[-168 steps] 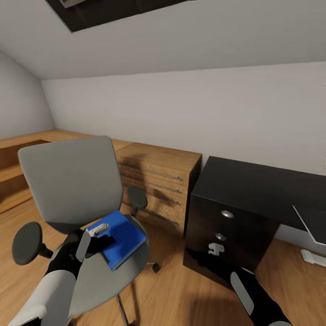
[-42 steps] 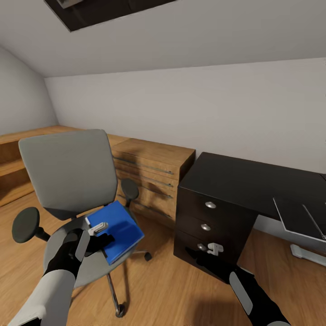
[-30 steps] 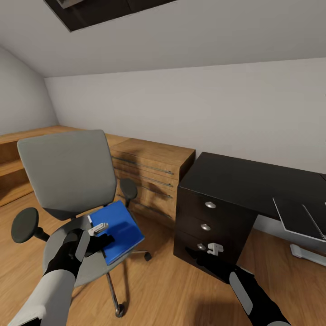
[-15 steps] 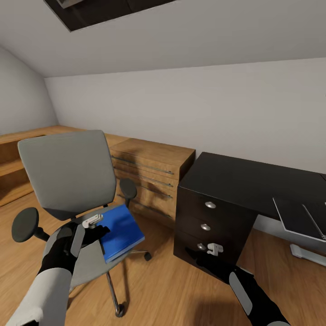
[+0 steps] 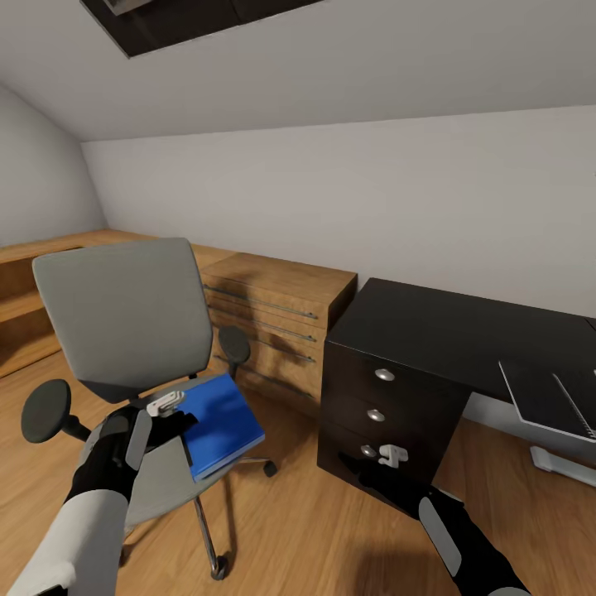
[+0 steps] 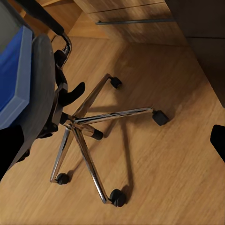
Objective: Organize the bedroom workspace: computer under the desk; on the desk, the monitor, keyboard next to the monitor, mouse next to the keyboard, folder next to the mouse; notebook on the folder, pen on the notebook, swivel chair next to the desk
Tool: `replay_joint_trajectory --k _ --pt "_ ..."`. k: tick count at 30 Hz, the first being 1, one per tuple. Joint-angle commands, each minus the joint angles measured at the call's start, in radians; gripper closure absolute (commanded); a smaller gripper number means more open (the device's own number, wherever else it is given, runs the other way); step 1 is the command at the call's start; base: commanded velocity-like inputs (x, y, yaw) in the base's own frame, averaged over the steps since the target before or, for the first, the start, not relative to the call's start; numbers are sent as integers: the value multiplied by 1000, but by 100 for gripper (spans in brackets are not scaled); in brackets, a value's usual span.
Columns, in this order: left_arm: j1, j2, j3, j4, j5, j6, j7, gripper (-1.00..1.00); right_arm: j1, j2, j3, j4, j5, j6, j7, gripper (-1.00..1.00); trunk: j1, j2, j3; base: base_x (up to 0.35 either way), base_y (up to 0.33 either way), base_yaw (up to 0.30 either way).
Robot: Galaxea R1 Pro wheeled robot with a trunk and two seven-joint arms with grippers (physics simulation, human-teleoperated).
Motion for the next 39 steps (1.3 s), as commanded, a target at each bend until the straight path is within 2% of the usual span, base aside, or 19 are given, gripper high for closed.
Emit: replay_joint_trajectory --k 1,10,14,19,21,23,39 --pt "-1 3 1 0 11 4 10 -100 0 -1 1 -1 -10 8 0 -100 0 0 -1 0 0 0" --pt "-1 45 3 3 11 2 14 -100 0 -1 1 -2 -9 7 0 -100 0 0 -1 2 1 0" --pt "-1 55 8 11 12 2 15 -100 0 -1 1 -1 -8 7 0 -100 0 0 -1 144 90 0" --pt "-1 57 14 22 12 2 15 -100 0 -1 1 -1 -8 7 1 -100 0 0 -1 109 62 0" --pt "1 45 21 10 11 13 15 -100 0 11 0 11 -14 11 12 -100 0 0 -1 0 0 0" --pt "1 34 21 -1 12 14 15 -100 0 11 0 20 -14 10 13 -100 0 0 -1 0 0 0" --pt "1 33 21 -10 13 10 15 -100 0 10 2 37 -15 10 14 -100 0 0 -1 0 0 0"
